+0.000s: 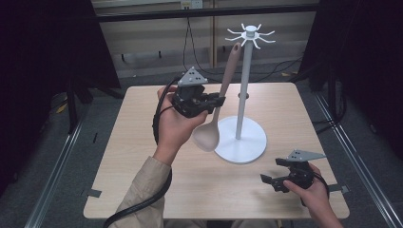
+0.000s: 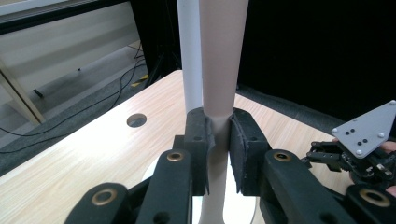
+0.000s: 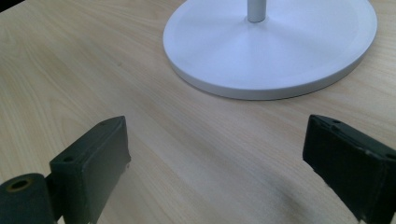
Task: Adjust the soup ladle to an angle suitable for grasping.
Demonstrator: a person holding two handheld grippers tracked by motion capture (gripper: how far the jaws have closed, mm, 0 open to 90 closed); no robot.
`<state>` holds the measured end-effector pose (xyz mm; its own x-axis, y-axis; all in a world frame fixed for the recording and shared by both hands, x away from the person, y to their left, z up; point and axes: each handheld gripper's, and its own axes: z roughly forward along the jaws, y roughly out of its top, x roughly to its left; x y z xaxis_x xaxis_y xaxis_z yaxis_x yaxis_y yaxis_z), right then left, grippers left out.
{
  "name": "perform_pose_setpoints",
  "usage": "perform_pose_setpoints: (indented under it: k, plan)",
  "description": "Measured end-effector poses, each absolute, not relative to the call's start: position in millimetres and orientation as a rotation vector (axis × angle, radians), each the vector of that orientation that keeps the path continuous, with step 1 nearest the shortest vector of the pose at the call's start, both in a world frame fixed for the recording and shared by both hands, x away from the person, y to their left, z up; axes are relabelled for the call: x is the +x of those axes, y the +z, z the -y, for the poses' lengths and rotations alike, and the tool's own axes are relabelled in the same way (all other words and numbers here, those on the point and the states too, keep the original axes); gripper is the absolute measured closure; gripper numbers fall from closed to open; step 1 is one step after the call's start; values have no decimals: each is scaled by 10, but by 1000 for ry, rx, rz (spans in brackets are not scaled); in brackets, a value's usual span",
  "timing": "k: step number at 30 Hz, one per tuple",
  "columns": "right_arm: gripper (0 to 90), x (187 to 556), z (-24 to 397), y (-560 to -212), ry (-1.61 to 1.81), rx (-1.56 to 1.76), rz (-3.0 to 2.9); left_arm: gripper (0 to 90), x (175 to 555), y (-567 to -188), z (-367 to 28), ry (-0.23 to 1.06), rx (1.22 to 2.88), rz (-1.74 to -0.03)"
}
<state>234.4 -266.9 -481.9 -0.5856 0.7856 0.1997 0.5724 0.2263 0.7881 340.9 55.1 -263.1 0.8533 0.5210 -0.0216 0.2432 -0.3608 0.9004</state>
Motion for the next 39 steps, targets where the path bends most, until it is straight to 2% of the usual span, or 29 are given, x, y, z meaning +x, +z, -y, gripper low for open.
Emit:
perform_pose_setpoints:
  k: [39]
  plan:
    - [69, 2344, 2674, -4814, 1292, 1281, -2260, 785, 3437, -2689, -394, 342, 1924, -593]
